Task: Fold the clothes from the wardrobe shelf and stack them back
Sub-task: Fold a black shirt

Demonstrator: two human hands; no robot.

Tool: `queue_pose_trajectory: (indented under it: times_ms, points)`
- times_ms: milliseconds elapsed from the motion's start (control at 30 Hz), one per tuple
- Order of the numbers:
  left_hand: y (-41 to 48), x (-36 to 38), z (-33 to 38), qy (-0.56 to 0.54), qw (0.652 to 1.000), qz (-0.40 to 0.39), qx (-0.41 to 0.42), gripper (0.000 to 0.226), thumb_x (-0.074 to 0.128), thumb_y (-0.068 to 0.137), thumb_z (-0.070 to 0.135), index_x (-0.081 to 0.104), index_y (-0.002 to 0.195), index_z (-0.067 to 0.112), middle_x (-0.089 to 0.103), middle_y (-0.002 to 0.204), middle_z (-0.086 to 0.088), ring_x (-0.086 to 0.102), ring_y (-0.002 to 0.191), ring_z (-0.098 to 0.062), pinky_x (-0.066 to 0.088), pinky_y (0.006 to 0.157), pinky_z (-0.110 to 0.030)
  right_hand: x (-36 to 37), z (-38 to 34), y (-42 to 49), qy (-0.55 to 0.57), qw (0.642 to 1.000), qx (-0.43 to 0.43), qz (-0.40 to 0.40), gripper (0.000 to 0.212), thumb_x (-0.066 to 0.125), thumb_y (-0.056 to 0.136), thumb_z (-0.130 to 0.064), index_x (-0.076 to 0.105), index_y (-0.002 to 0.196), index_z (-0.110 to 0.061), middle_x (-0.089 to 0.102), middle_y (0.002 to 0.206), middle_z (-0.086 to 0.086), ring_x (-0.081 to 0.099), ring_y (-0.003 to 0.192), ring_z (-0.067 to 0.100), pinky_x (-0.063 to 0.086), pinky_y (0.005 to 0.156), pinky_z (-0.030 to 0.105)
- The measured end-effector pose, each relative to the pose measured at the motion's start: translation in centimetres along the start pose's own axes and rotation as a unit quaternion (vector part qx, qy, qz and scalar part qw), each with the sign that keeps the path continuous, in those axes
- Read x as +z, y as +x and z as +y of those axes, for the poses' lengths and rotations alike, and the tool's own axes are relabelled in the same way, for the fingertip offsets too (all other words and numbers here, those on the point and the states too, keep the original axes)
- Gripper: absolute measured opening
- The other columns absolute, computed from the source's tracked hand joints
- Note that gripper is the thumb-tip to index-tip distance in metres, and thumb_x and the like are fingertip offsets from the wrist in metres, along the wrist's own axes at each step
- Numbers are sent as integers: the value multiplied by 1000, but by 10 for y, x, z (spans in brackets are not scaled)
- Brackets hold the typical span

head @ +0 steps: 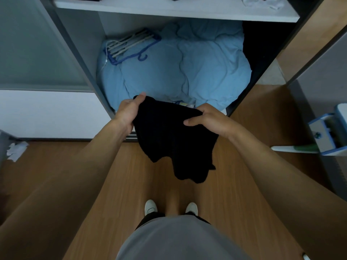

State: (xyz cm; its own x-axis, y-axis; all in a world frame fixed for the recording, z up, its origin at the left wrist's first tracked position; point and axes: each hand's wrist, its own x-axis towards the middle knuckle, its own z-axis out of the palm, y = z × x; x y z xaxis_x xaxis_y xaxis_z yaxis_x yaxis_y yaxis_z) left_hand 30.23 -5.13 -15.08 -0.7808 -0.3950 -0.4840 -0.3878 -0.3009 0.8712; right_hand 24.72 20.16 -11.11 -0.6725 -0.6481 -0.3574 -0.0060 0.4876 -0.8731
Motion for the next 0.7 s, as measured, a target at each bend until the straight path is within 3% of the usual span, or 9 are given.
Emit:
queue_pose_trajectory:
  times_ms: [33, 100, 167, 267, 333, 400, 533, 633, 700]
  points:
    - [0, -2, -2, -13, 1000, 16, 6, 34, 67, 91, 45, 74, 96, 12, 79, 91, -3, 76, 84, -14, 58, 65, -19, 0, -1, 0, 30, 1000, 6, 6, 33, 73, 86, -9, 75, 62, -32, 70, 66, -12, 66, 61, 1, 45, 56, 11]
    - [0, -8, -5, -56, 998, 38, 9, 31, 62, 96, 43, 73, 97, 13, 79, 95, -4, 76, 88, -15, 58, 69, -22, 0, -4, -1, 89, 996, 20, 16, 6, 73, 84, -9, 78, 86, -12, 76, 84, 10, 71, 75, 19, 52, 69, 23]
    - [-1, -16, -11, -95, 995, -6, 17, 40, 56, 98, 47, 69, 114, 13, 76, 111, -5, 72, 105, -17, 57, 82, -27, -2, -4, -1, 141, 989, 37, 34, 24, 72, 83, -7, 71, 105, 4, 73, 100, 23, 68, 86, 32, 52, 80, 33]
    - [-6, -25, -24, -58, 986, -145, 63, 75, 55, 89, 62, 41, 149, 20, 54, 147, -1, 49, 136, -16, 40, 112, -37, -4, -3, 0, 216, 974, 42, 56, 43, 71, 81, -6, 62, 120, 10, 69, 100, 21, 68, 85, 30, 54, 76, 32]
    - [-13, -26, -32, -13, 978, -202, 54, 112, 72, 64, 74, 27, 155, 27, 45, 152, 7, 44, 137, -8, 40, 111, -30, -5, -4, 1, 254, 965, 31, 48, 49, 72, 79, -7, 58, 123, 11, 69, 95, 18, 69, 78, 25, 56, 66, 28]
    - [-16, -23, -38, 9, 971, -235, 39, 126, 82, 47, 75, 31, 150, 25, 53, 140, 13, 54, 124, 2, 48, 98, -17, -5, -6, 4, 277, 960, 8, 29, 38, 73, 77, -8, 64, 111, 7, 72, 85, 11, 70, 70, 20, 55, 60, 24]
    - [-13, -20, -37, 11, 963, -269, -29, 98, 89, 43, 68, 55, 124, 27, 75, 111, 14, 68, 104, 0, 55, 78, -14, -5, -14, 2, 297, 955, -11, -26, 15, 68, 76, -10, 68, 88, -3, 71, 71, 5, 69, 59, 16, 52, 52, 20]
    - [-10, -17, -35, 40, 955, -289, -47, 87, 85, 52, 69, 57, 125, 31, 71, 121, 12, 66, 113, -4, 53, 87, -19, -4, -16, 1, 309, 950, -7, -50, 13, 66, 79, -7, 68, 92, -2, 71, 75, 7, 69, 63, 17, 54, 55, 22]
    - [-9, -13, -35, 14, 957, -283, -65, 79, 82, 65, 61, 55, 131, 28, 69, 127, 6, 65, 117, -10, 52, 91, -24, -6, -12, -1, 332, 942, 5, -41, 18, 67, 80, -9, 69, 96, -1, 72, 84, 10, 70, 73, 20, 58, 66, 26]
